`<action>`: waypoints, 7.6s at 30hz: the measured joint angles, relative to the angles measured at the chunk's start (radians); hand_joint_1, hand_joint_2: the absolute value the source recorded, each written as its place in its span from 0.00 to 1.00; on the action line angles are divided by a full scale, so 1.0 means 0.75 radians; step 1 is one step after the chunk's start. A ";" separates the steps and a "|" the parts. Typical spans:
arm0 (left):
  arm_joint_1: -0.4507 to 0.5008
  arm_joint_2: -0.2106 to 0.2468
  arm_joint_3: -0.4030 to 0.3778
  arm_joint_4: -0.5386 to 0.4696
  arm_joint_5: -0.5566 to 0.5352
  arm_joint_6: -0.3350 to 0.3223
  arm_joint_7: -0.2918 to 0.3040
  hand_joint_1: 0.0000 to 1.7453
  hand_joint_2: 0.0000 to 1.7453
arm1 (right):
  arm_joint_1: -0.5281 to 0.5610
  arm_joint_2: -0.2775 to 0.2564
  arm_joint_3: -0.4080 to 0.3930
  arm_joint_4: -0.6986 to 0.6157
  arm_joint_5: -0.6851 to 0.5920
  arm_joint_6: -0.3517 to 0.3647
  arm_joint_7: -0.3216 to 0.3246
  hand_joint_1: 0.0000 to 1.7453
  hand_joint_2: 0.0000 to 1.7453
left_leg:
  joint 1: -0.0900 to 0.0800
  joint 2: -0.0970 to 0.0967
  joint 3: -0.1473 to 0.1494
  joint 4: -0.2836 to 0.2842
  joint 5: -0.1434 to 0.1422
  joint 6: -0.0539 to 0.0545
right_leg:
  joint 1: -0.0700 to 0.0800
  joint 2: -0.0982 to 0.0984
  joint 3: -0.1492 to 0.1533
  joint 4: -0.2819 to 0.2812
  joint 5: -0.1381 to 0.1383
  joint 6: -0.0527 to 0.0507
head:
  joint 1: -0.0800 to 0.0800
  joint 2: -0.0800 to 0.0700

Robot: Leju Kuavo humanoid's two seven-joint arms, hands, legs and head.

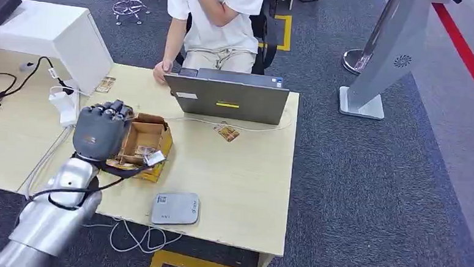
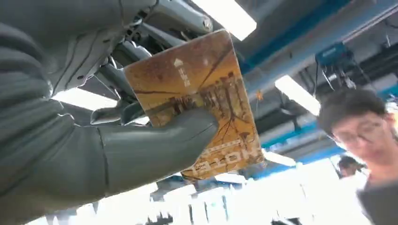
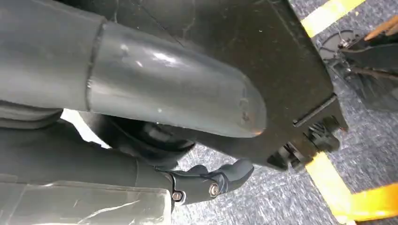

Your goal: Pass the card to the sensor for recognition and then transmit it.

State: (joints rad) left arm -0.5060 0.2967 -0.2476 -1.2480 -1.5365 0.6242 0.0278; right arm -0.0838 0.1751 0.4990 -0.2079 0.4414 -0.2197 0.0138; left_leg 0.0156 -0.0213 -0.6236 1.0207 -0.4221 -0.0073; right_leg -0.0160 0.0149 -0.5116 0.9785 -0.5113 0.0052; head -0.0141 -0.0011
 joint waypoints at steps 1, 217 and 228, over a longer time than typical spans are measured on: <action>-0.064 0.007 0.000 0.043 -0.016 -0.015 0.008 1.00 1.00 | 0.000 -0.002 0.001 0.001 0.003 0.000 -0.005 0.00 0.00 | 0.000 0.000 0.000 0.000 0.000 0.000 | 0.000 0.000 0.000 0.000 0.000 0.000 | 0.001 0.000; -0.563 -0.234 -0.172 0.530 -0.042 -0.237 0.233 0.00 1.00 | 0.020 -0.058 -0.183 0.041 0.073 0.002 0.008 0.00 1.00 | -0.004 0.005 -0.007 0.000 0.007 0.004 | -0.004 0.007 -0.008 -0.001 0.009 0.005 | -0.001 0.000; -0.553 -0.242 -0.172 0.545 -0.039 -0.238 0.189 0.00 1.00 | 0.018 -0.057 -0.183 0.041 0.083 -0.001 0.004 0.00 1.00 | -0.004 0.005 -0.008 0.000 0.007 0.004 | -0.004 0.007 -0.007 -0.001 0.009 0.005 | 0.000 0.000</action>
State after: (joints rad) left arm -0.9206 0.1152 -0.3765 -0.8392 -1.5660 0.4460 0.1694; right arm -0.0703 0.1320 0.3616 -0.1774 0.5039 -0.2201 0.0168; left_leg 0.0127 -0.0173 -0.6294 1.0207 -0.4171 -0.0041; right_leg -0.0190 0.0198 -0.5171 0.9781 -0.5044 0.0086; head -0.0141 -0.0011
